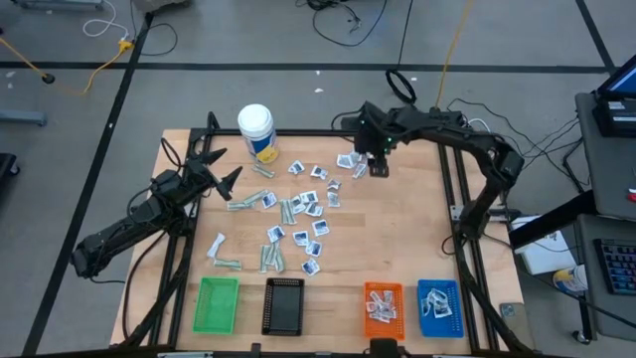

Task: Pick & Place First Aid Supplies
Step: Put the ointment pack into the orange bin

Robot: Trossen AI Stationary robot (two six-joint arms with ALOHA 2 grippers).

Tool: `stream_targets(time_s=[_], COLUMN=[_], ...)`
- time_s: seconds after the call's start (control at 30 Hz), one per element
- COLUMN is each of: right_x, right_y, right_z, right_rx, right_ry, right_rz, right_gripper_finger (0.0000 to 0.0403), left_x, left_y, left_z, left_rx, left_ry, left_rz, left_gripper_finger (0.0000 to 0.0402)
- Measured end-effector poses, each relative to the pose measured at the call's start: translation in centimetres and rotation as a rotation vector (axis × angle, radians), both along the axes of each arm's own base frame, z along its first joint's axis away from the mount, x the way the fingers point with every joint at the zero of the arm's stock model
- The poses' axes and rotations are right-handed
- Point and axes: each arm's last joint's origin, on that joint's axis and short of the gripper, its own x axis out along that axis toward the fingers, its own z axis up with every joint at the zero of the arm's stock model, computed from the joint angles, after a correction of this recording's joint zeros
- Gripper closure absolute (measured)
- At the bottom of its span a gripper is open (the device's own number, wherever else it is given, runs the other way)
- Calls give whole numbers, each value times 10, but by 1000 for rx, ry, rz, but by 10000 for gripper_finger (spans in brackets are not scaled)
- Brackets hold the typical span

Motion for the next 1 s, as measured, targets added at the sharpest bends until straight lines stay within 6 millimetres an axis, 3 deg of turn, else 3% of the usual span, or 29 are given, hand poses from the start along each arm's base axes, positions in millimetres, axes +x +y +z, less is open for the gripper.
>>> stream_targets(time_s=[0.5, 1.0], right_x=[28, 47], right_y=[-16, -13], right_z=[-56, -107], right_rx=[-8, 35], right_ry=[70, 161], right_rz=[177, 298], right_gripper_finger=[190, 200], left_x=[0, 0], left_y=[0, 0], left_z=[0, 0], left_rx=[0, 0], left_ry=[0, 0], left_rz=[-1, 0], left_gripper_finger=[5, 5])
